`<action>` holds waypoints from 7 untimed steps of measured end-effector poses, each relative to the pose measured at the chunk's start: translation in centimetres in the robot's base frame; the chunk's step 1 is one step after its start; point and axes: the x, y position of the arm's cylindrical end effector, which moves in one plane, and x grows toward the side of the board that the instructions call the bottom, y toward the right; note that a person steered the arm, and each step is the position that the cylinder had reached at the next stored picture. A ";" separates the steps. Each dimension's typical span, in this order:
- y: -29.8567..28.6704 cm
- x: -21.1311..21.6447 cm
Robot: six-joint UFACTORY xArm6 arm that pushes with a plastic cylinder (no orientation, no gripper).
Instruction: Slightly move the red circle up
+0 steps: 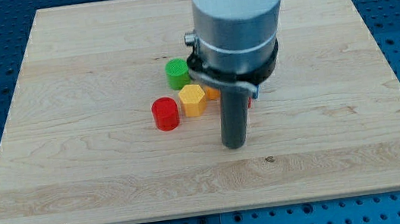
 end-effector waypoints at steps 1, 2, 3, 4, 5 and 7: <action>-3.3 0.5; -6.0 -0.1; -7.7 -1.3; -8.2 -2.4; -8.2 -3.3; -9.6 -5.3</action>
